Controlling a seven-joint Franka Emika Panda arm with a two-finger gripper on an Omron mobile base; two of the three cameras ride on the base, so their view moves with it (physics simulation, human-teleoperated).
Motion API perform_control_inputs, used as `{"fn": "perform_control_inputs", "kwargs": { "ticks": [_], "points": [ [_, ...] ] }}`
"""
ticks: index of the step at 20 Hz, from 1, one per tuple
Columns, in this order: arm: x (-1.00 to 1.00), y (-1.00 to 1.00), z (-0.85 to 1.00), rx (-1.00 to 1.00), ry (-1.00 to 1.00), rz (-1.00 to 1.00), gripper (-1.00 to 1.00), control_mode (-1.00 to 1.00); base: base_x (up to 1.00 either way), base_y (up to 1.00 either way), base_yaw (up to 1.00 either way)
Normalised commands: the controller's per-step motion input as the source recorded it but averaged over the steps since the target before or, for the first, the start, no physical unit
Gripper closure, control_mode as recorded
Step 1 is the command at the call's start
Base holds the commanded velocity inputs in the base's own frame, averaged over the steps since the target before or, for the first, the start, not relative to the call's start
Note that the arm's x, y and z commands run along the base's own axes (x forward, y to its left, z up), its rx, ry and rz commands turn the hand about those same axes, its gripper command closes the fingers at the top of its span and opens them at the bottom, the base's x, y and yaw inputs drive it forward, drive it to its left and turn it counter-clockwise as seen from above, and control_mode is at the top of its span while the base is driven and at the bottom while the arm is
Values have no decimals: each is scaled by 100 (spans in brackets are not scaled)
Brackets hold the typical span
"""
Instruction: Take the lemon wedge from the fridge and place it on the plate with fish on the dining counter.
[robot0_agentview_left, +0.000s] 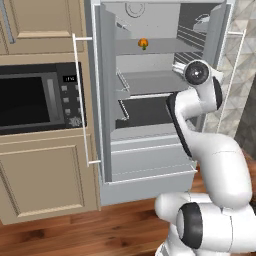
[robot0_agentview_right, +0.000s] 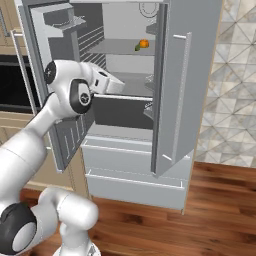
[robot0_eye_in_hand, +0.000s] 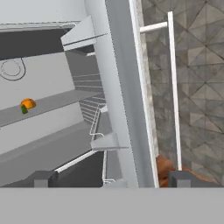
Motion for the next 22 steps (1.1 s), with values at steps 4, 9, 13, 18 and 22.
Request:
{"fn": "perform_control_inputs", "kwargs": {
  "ticks": [4, 9, 13, 18, 22],
  "points": [
    [71, 5, 0, 0, 8, -3, -100, -100, 0, 0, 0],
    [74, 0, 0, 0, 11, -1, -100, -100, 0, 0, 0],
    [59, -18, 0, -1, 3, -9, -100, -100, 0, 0, 0],
    [13, -36, -3, -6, 0, -26, -100, -100, 0, 0, 0],
    [5, 0, 0, -1, 0, -2, -100, -100, 0, 0, 0]
  ]
}}
